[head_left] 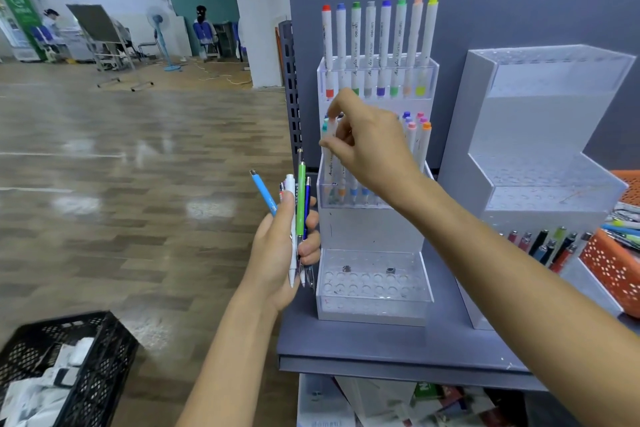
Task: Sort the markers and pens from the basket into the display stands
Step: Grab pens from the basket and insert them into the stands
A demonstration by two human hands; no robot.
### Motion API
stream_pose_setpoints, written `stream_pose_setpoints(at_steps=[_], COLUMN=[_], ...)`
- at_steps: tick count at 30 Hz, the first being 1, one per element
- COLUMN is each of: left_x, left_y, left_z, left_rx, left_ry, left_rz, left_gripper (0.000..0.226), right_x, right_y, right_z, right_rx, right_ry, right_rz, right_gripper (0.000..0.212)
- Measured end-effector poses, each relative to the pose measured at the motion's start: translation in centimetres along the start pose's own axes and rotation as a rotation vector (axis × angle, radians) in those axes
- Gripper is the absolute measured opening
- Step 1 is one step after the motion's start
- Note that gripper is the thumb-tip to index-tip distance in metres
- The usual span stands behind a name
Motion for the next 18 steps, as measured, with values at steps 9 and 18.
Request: stream_pose_setpoints(at_steps=[9,18], left_x=[-0.1,0.3], left_y=[-0.2,-0.1], left_z=[0.2,0.1], left_rx=[0.016,0.039], left_ry=[-0.029,-0.068], left_rz=[0.023,0.089], left_gripper=[0.046,0.036], right_x=[-0.3,0.5], right_y=[0.5,0.2], right_z=[0.1,-1.1], right_rx=[-0.026,-0.030], right_ry=[0.012,-0.021], right_rz=[0.032,0.023], right_gripper=[0.011,0.019])
Point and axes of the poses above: each hand's wrist, its own z-axis towards the middle knuckle, its own y-axis out of the back of the hand, x = y × z, the point moved 2 cm from there along z, towards the middle knuckle, and after that the axes turned 9 degrees about y, right-handed, at the moved point
